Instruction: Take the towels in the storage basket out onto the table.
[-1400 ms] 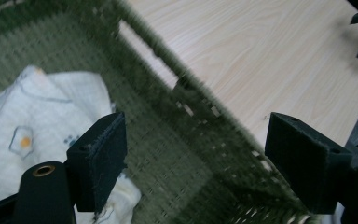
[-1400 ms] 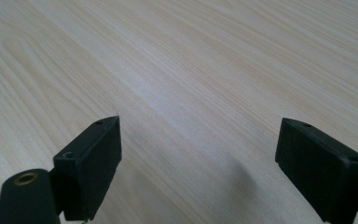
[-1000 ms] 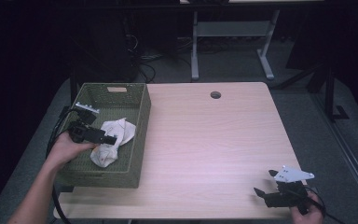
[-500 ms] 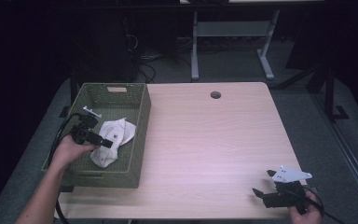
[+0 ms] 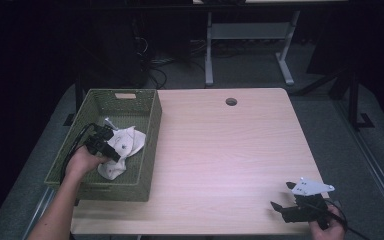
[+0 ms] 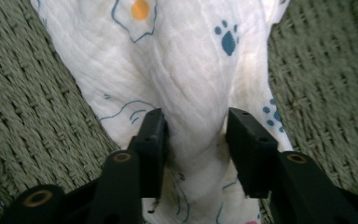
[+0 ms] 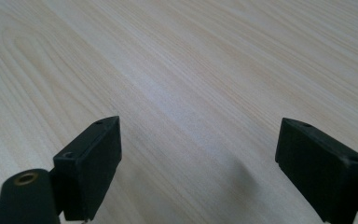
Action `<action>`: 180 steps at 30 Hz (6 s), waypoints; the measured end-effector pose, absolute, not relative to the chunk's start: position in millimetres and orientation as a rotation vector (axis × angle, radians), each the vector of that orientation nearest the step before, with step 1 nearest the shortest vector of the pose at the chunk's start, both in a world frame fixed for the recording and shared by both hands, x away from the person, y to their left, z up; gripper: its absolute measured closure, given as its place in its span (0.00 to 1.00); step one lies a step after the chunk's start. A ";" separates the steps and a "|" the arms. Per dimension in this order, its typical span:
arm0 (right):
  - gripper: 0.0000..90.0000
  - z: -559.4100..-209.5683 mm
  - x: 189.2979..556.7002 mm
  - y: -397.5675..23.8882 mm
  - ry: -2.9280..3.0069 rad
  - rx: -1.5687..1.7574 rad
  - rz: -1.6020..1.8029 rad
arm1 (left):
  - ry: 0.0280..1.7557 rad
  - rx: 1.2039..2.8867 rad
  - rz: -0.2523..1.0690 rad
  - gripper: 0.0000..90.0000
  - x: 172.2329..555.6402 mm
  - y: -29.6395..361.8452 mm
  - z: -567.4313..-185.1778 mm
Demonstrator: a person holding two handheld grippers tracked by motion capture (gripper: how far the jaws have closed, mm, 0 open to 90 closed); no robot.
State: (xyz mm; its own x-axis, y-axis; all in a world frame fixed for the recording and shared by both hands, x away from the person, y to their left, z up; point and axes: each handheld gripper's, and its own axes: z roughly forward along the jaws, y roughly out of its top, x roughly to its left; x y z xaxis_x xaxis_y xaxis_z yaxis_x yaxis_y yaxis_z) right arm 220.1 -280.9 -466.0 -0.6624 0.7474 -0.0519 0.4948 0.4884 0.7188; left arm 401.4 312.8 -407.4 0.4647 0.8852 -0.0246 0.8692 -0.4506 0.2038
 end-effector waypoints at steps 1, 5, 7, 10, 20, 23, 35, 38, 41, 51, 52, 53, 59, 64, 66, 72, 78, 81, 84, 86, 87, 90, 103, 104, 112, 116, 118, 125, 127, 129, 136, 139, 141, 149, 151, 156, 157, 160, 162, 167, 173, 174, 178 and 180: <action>0.16 -466.1 220.1 -280.8 2.382 1.036 0.977 | 1.559 2.517 0.109 0.68 402.7 314.1 -410.0; 0.16 -466.1 219.4 -280.7 2.382 1.040 0.977 | 1.584 2.488 0.088 0.73 402.4 316.2 -412.8; 0.16 -466.0 219.5 -281.1 2.380 1.043 0.976 | 1.583 2.487 0.085 0.77 401.6 317.2 -414.8; 0.16 -466.1 220.0 -280.6 2.382 1.041 0.976 | 1.590 2.488 0.087 0.80 400.9 318.4 -416.3; 0.16 -465.8 219.1 -282.7 2.381 1.036 0.976 | 1.603 2.483 0.087 0.82 400.4 318.3 -418.6; 0.16 -466.1 218.6 -282.8 2.380 1.044 0.980 | 1.619 2.470 0.079 0.84 400.8 319.4 -418.4; 0.16 -464.9 215.7 -282.0 2.371 1.045 0.985 | 1.642 2.407 0.034 0.87 398.2 326.7 -414.9; 0.16 -465.1 215.3 -281.5 2.373 1.043 0.986 | 1.638 2.407 0.028 0.88 398.9 327.5 -412.1; 0.16 -466.2 216.4 -282.6 2.373 1.043 0.983 | 1.619 2.408 0.019 0.88 399.9 327.8 -406.2; 0.16 -466.2 216.6 -284.2 2.365 1.058 0.980 | 1.582 2.310 0.015 0.88 394.4 336.0 -386.5; 0.16 -466.3 217.0 -284.2 2.366 1.060 0.978 | 1.575 2.308 0.029 0.88 394.2 336.5 -384.5; 0.16 -466.5 218.1 -283.9 2.364 1.062 0.977 | 1.562 2.280 0.032 0.88 393.8 337.4 -379.1; 0.16 -465.3 216.3 -280.9 2.354 1.075 0.992 | 1.516 2.217 0.020 0.88 389.5 340.3 -368.6; 0.16 -467.0 218.6 -282.4 2.359 1.081 0.979 | 1.476 2.179 0.030 0.88 384.0 346.2 -360.7; 0.16 -467.2 218.7 -282.7 2.358 1.083 0.980 | 1.471 2.183 0.036 0.88 383.4 346.4 -359.4; 0.16 -467.5 219.0 -283.6 2.356 1.091 0.980 | 1.417 2.174 0.055 0.88 376.0 346.2 -345.5; 0.16 -468.1 219.5 -283.4 2.357 1.090 0.978 | 1.378 2.158 0.054 0.87 371.7 347.7 -333.1; 0.16 -468.1 219.3 -283.9 2.356 1.088 0.979 | 1.383 2.109 0.046 0.87 371.4 351.1 -329.4; 0.16 -468.3 219.4 -284.6 2.355 1.090 0.978 | 1.374 2.091 0.045 0.88 370.6 352.2 -327.1; 0.16 -468.2 219.5 -285.0 2.351 1.095 0.979 | 1.361 2.089 0.044 0.88 369.5 351.5 -324.8; 0.16 -468.4 219.9 -284.9 2.353 1.090 0.980 | 1.348 2.083 0.042 0.87 368.0 349.6 -321.9; 0.16 -468.7 220.0 -284.2 2.358 1.086 0.977 | 1.335 2.084 0.057 0.86 366.7 348.0 -317.3; 0.16 -468.6 219.3 -283.8 2.358 1.088 0.975 | 1.253 2.051 0.081 0.87 361.1 334.7 -285.4; 0.16 -468.3 218.9 -283.9 2.358 1.090 0.974 | 1.247 2.050 0.083 0.87 360.0 333.0 -281.6; 0.16 -467.1 217.7 -284.1 2.354 1.086 0.974 | 1.218 2.042 0.094 0.87 360.4 326.1 -271.6; 0.16 -467.2 218.0 -284.4 2.357 1.085 0.973 | 1.197 2.039 0.090 0.87 362.1 319.1 -268.4; 0.16 -467.3 218.0 -284.3 2.358 1.091 0.973 | 1.182 2.039 0.086 0.87 362.8 315.9 -266.7; 0.16 -467.0 217.3 -283.8 2.356 1.085 0.978 | 1.138 2.047 0.076 0.87 363.1 300.0 -260.5; 0.16 -466.6 217.4 -284.1 2.358 1.078 0.972 | 1.121 2.060 0.074 0.87 363.5 293.3 -259.0; 0.16 -466.5 217.4 -284.2 2.358 1.077 0.971 | 1.112 2.065 0.072 0.87 363.7 289.9 -258.5; 0.16 -466.0 216.9 -284.5 2.359 1.074 0.961 | 1.085 2.082 0.061 0.87 365.7 275.1 -260.5; 0.16 -466.0 216.9 -284.7 2.359 1.074 0.964 | 1.077 2.084 0.053 0.87 365.6 270.0 -260.9; 0.16 -465.7 216.5 -284.5 2.357 1.078 0.968 | 1.070 2.089 0.053 0.87 365.2 266.3 -261.1; 0.16 -466.1 217.2 -285.0 2.359 1.074 0.963 | 1.034 2.120 0.041 0.87 366.4 250.2 -262.2; 0.16 -466.1 217.2 -285.1 2.360 1.075 0.962 | 1.025 2.125 0.037 0.87 366.9 247.5 -261.6; 0.16 -466.2 217.1 -285.2 2.360 1.075 0.963 | 1.013 2.134 0.039 0.87 367.2 241.7 -259.3; 0.16 -466.0 217.1 -285.3 2.360 1.075 0.963 | 1.009 2.135 0.040 0.87 367.4 240.2 -258.5; 0.16 -465.8 216.9 -285.5 2.359 1.075 0.963 | 1.002 2.139 0.038 0.87 368.0 234.4 -257.4; 0.16 -465.6 216.8 -285.6 2.360 1.076 0.963 | 0.999 2.141 0.036 0.87 368.4 233.0 -257.2; 0.16 -465.0 216.1 -285.9 2.354 1.082 0.974 | 0.974 2.158 0.022 0.87 370.8 222.4 -258.7; 0.16 -464.8 215.9 -286.1 2.353 1.080 0.977 | 0.956 2.162 0.014 0.87 371.2 212.2 -260.2; 0.16 -464.8 215.9 -286.1 2.353 1.080 0.977 | 0.956 2.162 0.014 0.87 371.2 212.2 -260.2; 0.16 -464.6 215.8 -286.0 2.353 1.080 0.977 | 0.944 2.169 0.007 0.87 372.0 206.3 -260.7; 0.16 -464.6 215.7 -286.1 2.353 1.080 0.978 | 0.939 2.170 0.002 0.87 372.6 202.6 -261.3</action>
State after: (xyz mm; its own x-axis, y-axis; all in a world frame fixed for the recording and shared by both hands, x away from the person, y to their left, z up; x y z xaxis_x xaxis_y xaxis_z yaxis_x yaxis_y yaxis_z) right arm 215.7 -286.1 -464.6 -0.6369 0.7696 -0.0444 0.5116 0.4651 0.7225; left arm 372.6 202.6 -261.3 0.7300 0.6246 -0.2773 0.6235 -0.4426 0.6445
